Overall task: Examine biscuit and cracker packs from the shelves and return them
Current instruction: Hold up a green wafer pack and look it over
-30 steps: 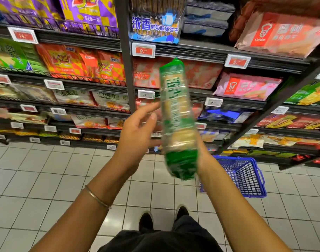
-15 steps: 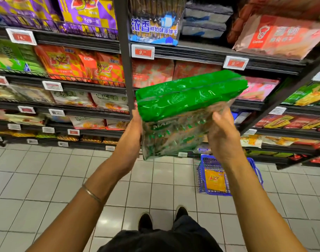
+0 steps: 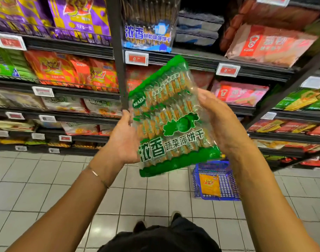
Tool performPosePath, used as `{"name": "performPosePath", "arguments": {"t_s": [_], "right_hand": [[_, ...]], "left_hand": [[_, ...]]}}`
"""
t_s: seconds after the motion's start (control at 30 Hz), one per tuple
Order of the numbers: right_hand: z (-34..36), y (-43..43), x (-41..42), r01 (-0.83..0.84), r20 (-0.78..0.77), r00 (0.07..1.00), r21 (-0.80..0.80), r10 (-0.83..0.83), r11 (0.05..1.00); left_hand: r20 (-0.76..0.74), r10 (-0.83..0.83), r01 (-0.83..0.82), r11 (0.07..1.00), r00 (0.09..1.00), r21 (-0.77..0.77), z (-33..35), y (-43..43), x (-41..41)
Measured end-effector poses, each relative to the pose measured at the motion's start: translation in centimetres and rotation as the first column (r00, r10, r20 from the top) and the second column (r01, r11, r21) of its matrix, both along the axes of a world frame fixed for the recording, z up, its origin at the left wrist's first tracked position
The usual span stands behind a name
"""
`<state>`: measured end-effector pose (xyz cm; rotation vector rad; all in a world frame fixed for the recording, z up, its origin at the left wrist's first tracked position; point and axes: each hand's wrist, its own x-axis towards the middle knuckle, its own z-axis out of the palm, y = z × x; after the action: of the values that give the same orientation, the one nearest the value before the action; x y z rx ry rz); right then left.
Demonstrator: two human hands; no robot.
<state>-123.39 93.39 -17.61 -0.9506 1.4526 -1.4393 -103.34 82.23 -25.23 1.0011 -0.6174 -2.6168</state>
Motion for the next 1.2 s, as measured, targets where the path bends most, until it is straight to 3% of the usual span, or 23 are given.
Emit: {"name": "performPosePath", "arguments": {"t_s": [0.07, 0.13, 0.2, 0.3, 0.4, 0.5, 0.57, 0.7, 0.83, 1.0, 1.2], "right_hand": [[0.9, -1.0, -0.3, 0.066, 0.051, 0.996, 0.069, -0.070, 0.995], [1.6, -1.8, -0.4, 0.118, 0.181, 0.974, 0.120, -0.139, 0.986], [1.9, -2.2, -0.3, 0.114, 0.307, 0.938, 0.167, -0.161, 0.979], [1.4, -2.6, -0.6, 0.120, 0.299, 0.936, 0.218, -0.184, 0.969], [0.7, -2.6, -2.0, 0.140, 0.261, 0.942, 0.263, -0.210, 0.955], [0.6, -1.7, -5.7, 0.080, 0.354, 0.924, 0.197, -0.147, 0.977], [0.9, -1.5, -8.0, 0.038, 0.239, 0.969, 0.105, -0.062, 0.994], [3.1, -3.6, -12.0, 0.125, -0.038, 0.990, -0.190, -0.135, 0.974], [7.7, -6.8, -16.3, 0.076, -0.115, 0.983, -0.442, -0.140, 0.894], [13.5, -11.4, -21.6, 0.055, -0.187, 0.964, -0.553, -0.188, 0.831], [17.9, -17.3, -25.1, 0.061, -0.135, 0.976, -0.585, -0.170, 0.809]], "left_hand": [[-0.051, 0.007, -0.006, 1.000, 0.999, 0.028, -0.6, -0.1, -0.7], [-0.198, 0.017, -0.008, 0.999, 0.980, 0.046, -0.8, 0.9, -1.3], [-0.289, 0.044, 0.011, 0.983, 0.956, 0.184, -1.1, 1.0, -2.2], [-0.410, 0.068, 0.008, 0.984, 0.910, 0.179, -0.9, 1.0, -3.1], [-0.372, 0.055, -0.001, 0.989, 0.927, 0.145, -0.8, 0.4, -4.3], [-0.202, 0.003, -0.016, 0.998, 0.979, -0.063, 0.4, -0.7, -5.8], [-0.130, 0.011, -0.042, 0.970, 0.992, -0.240, 2.1, -2.4, -7.1], [-0.158, 0.052, -0.140, 0.774, 0.986, -0.617, 7.6, -6.4, -11.5], [-0.205, 0.081, -0.211, 0.608, 0.976, -0.765, 14.6, -9.5, -16.5], [-0.243, 0.202, -0.312, 0.473, 0.949, -0.824, 21.1, -11.9, -21.3], [-0.207, 0.473, -0.289, 0.107, 0.856, -0.951, 26.6, -14.5, -24.7]]}}
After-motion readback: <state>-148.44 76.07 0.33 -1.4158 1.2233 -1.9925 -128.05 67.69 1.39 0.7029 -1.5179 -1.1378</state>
